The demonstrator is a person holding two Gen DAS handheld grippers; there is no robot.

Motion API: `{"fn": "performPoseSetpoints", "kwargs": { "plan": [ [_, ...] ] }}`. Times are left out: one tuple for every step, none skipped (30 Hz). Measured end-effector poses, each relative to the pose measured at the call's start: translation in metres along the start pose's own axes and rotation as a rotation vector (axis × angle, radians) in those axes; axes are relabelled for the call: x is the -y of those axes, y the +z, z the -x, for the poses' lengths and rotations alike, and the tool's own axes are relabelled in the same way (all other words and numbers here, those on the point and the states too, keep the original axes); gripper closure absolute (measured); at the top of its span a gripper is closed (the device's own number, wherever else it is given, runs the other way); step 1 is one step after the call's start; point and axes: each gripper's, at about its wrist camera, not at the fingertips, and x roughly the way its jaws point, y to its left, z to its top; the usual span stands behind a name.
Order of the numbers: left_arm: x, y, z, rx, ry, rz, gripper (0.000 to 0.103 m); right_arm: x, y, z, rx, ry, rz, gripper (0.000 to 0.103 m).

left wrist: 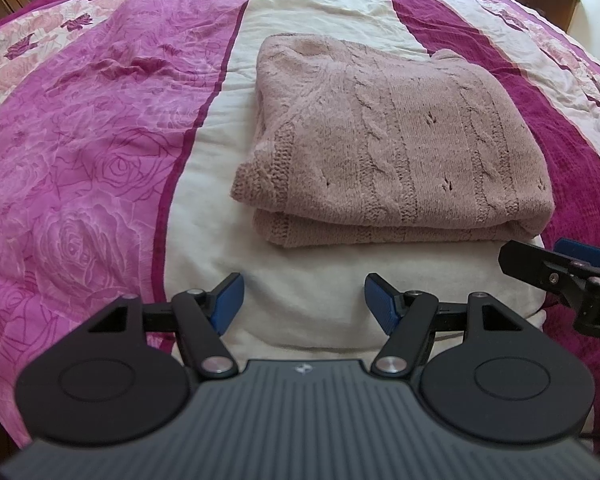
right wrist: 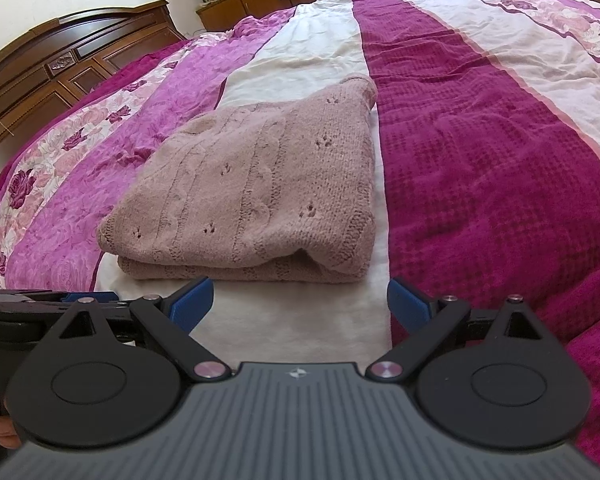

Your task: Fold small clothes

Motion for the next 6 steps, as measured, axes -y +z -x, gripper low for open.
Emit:
{"fn": "performPoseSetpoints", "kwargs": {
  "plan": [
    [0.0002, -0.0002, 0.0002, 0.000, 0.000, -0.002, 0.035, 0.0005, -0.0001, 0.0001, 0.000, 0.000, -0.002, 0.006],
    [0.0003, -0.0005, 0.0006, 0.001, 0.000, -0.004, 0.035, 0.0008, -0.0004, 0.0001, -0.001, 0.000, -0.003, 0.006],
    [0.0007, -0.0007, 0.0008, 0.000, 0.000, -0.005, 0.035, 0.0009, -0.0005, 0.0001, -0.002, 0.000, -0.004, 0.006],
    [0.0006, -0.0011, 0.0009, -0.002, -0.001, -0.005, 0.035, 0.0020, -0.0002, -0.0006, -0.002, 0.001, -0.006, 0.006],
    [0.0008, -0.0010, 0.0007, -0.005, -0.002, -0.005, 0.035, 0.0020, -0.0002, -0.0006, -0.002, 0.002, -0.006, 0.006],
    [0.0007, -0.0009, 0.0005, -0.009, -0.004, -0.005, 0.035, 0.0020, -0.0002, -0.0005, -0.002, 0.004, -0.007, 0.006]
  ]
}}
